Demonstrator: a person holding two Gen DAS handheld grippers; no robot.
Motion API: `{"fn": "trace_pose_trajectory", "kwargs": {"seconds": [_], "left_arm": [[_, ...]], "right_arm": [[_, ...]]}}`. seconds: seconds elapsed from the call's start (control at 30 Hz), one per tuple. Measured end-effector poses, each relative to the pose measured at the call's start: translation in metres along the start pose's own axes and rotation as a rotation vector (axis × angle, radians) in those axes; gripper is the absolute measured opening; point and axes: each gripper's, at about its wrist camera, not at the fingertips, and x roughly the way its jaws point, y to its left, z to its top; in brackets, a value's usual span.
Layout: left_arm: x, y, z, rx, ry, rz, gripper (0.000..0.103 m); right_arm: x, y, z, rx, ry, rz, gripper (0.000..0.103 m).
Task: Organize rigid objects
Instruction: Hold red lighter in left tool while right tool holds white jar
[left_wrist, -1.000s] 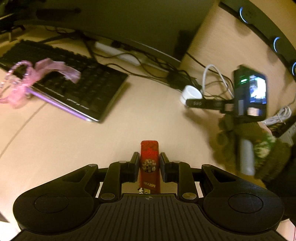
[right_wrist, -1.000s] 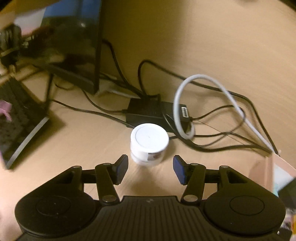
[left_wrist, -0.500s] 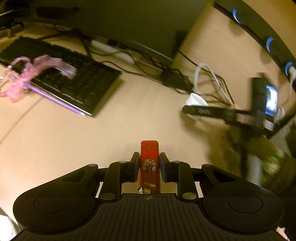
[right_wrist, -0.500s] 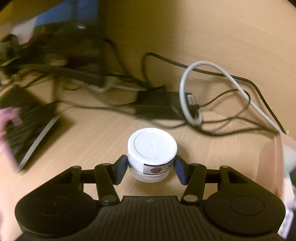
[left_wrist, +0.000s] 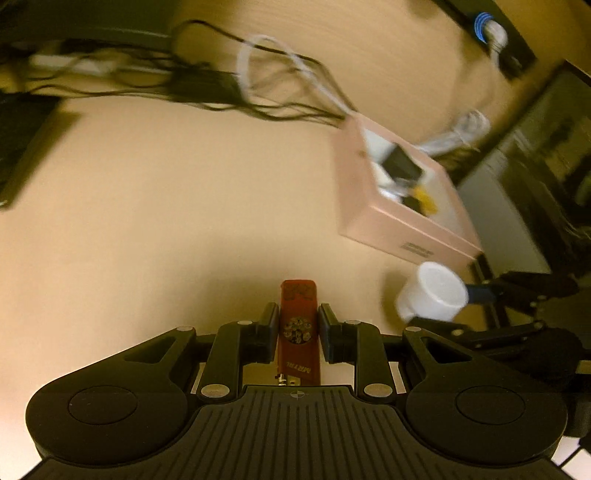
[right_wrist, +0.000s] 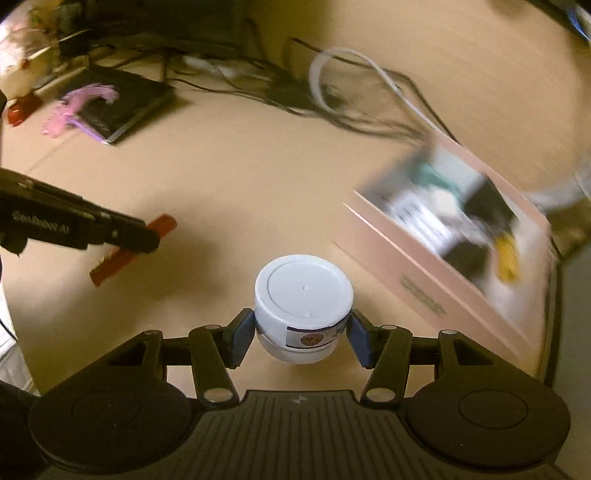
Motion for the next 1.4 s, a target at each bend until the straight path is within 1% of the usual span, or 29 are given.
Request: {"fn": "trace_pose_trajectory", "kwargs": {"seconds": [0.17,0.23,0.4,0.57,0.67,0.77,0.83,0.93,0.97,1.1,1.2,1.33,1.4], "left_arm": [[0.014,-0.027,0.003,0.087,0.040,-0.050,0.026],[0.014,-0.033,0.004,0.109,0.045,-0.057,0.026],[0.021,-0.039,0.005,0.126,0.054,-0.071,0.026],[0.028,-0.041,0.003,0.136,0.079,-0.083,0.026],[0.035,-0.041,0.001,0.130,0.110,-0.075,0.026],[0.034,-0.042,-0.001,0.140,0.120,-0.060,0.026],[0.030,-0.043,-0.001,0.150,0.120,-0.052,0.026],[0.025,-0.044,-0.003,0.162,0.126,-0.027,0.026],[0.024,-0.044,-0.003,0.164,0.131,-0.017,0.026],[0.021,-0.044,-0.003,0.171,0.144,0.013,0.026],[0.019,-0.042,-0.005,0.169,0.146,0.019,0.026],[0.017,-0.043,-0.007,0.164,0.145,0.016,0.026],[0.013,-0.044,-0.007,0.169,0.127,0.003,0.026]], "right_arm": [[0.003,-0.020,-0.026,0.117,0.004,-0.051,0.055],[0.001,-0.023,-0.035,0.126,0.016,-0.066,0.055],[-0.007,-0.030,-0.049,0.130,0.024,-0.097,0.055],[0.007,-0.037,-0.055,0.197,-0.027,-0.084,0.055],[0.016,-0.038,-0.060,0.245,-0.042,-0.093,0.055],[0.021,-0.036,-0.067,0.264,-0.070,-0.089,0.055],[0.021,-0.037,-0.072,0.278,-0.107,-0.087,0.055],[0.024,-0.041,-0.084,0.332,-0.149,-0.078,0.055],[0.023,-0.042,-0.089,0.342,-0.177,-0.081,0.055],[0.023,-0.034,-0.105,0.332,-0.255,-0.105,0.056],[0.024,-0.027,-0.111,0.307,-0.302,-0.129,0.056],[0.024,-0.030,-0.107,0.305,-0.291,-0.116,0.052],[0.022,-0.033,-0.103,0.310,-0.254,-0.103,0.052]]}}
